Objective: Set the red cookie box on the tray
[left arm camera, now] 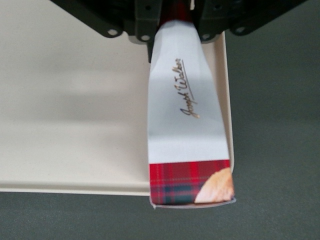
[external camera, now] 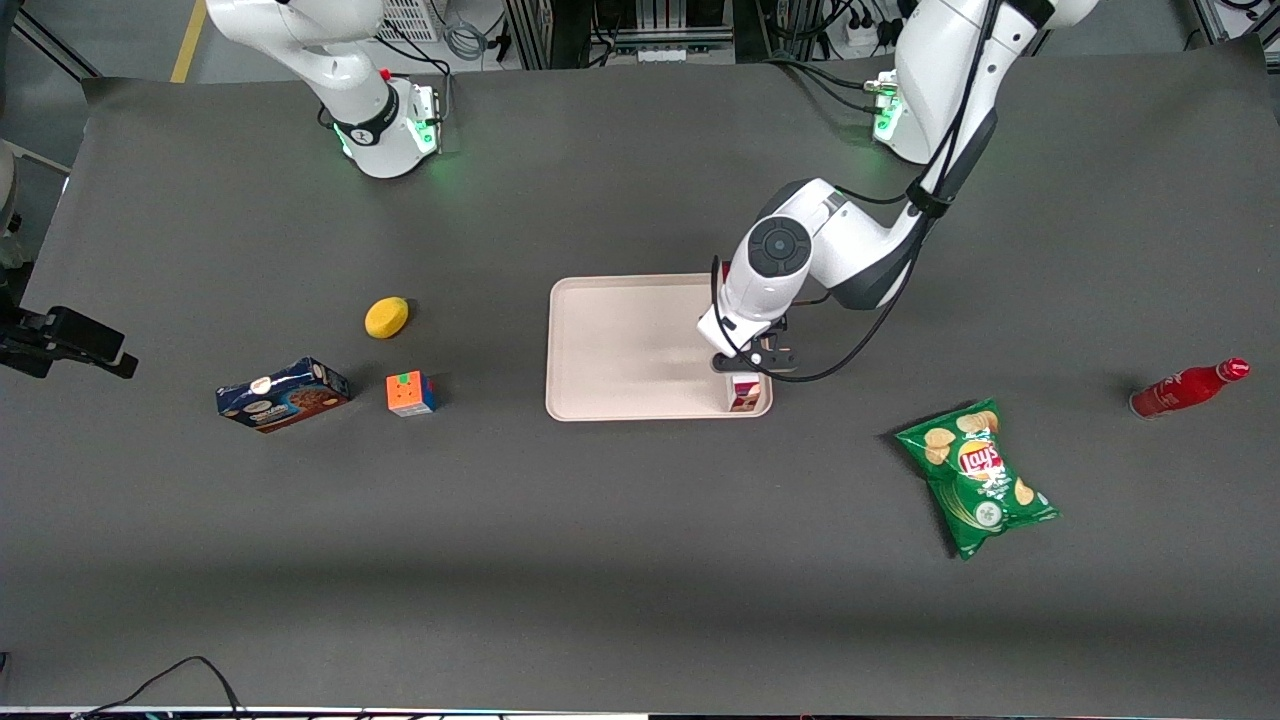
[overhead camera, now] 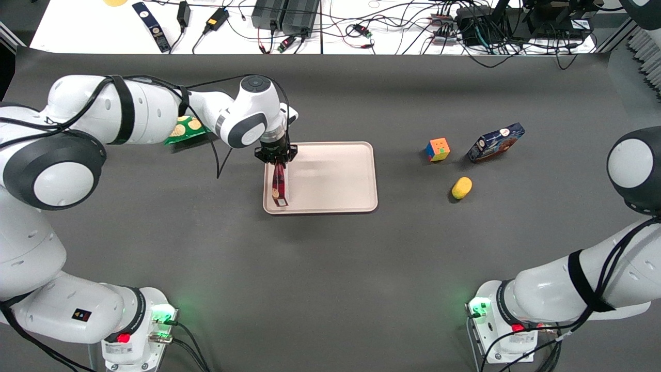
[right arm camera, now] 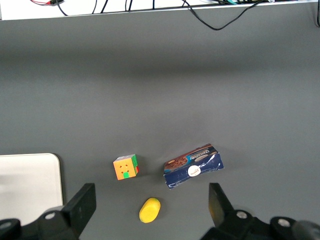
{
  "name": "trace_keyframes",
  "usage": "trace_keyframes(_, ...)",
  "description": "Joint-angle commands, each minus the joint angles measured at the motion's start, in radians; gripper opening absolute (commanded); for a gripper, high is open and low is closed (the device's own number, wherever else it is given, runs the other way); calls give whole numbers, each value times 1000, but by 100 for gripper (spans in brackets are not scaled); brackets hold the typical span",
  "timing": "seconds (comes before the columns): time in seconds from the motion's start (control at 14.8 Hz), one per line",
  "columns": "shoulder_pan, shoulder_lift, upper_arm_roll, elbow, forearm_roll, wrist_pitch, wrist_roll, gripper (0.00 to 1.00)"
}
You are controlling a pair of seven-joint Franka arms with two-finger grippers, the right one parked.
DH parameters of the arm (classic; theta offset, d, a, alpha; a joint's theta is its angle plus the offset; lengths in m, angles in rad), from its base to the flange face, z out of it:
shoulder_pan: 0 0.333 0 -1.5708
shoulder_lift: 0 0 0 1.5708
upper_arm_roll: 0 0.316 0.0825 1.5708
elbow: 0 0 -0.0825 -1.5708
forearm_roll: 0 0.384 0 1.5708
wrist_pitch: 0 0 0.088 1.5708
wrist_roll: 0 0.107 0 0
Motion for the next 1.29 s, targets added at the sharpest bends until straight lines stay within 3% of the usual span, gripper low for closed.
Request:
trace_keyframes(0.0,-19,-9,8,11,17,-10,-33,100)
trace_keyframes(0.47,28,-53,54,147,6,-61,-5,100)
trace_keyframes(0.68,50,-87,135,237,-5,-194,195,100)
trace_keyframes(0.95,88,-165,293,360,-155,-470,521,100)
trace_keyframes(1.22,113,-288,402,413,-143,-663,702,100)
